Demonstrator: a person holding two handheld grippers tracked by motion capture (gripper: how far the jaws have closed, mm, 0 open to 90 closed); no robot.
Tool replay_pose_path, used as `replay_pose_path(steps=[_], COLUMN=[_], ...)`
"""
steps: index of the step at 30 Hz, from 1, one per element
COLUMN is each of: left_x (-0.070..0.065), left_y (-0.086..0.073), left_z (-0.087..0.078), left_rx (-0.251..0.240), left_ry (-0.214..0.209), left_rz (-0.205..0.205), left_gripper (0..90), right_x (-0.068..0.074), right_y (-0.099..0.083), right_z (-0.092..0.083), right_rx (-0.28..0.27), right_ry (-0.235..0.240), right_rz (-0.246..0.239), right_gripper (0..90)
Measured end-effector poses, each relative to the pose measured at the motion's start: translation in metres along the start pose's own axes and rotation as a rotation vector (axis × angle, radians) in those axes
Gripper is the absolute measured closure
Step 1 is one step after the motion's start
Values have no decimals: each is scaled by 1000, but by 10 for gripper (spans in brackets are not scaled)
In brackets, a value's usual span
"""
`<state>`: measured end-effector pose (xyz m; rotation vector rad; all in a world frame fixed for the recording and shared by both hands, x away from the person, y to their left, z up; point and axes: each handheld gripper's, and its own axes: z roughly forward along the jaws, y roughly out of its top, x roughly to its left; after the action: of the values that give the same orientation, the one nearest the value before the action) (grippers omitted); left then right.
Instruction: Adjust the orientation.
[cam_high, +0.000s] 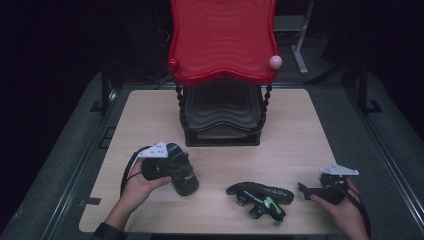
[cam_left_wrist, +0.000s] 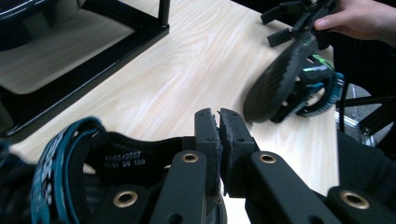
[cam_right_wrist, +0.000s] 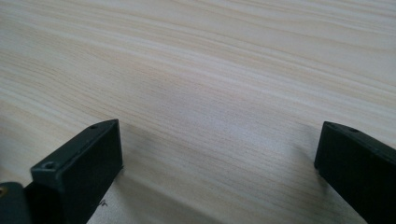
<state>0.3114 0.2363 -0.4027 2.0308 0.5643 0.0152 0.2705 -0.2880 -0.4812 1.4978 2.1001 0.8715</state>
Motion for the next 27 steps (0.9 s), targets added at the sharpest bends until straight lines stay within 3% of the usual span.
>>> replay_pose_path(steps=[7, 16, 21, 27], left_x=[-9, -37, -43, -39], left_y=[-15, -34, -45, -39], left_z=[-23, -38, -48, -52], left_rx=[-11, 11, 3, -35], left_ry=[-4, -36, -34, -37], left_rz=[-2, 28, 13, 7], left_gripper=[866, 865, 859, 716], right_x=[0, 0, 0, 0], right_y=[0, 0, 0, 0], right_z=[0, 0, 0, 0], right_rx=[0, 0, 0, 0], right_ry=[0, 0, 0, 0], right_rz=[0, -1, 0, 0], right_gripper=[3, 3, 3, 3])
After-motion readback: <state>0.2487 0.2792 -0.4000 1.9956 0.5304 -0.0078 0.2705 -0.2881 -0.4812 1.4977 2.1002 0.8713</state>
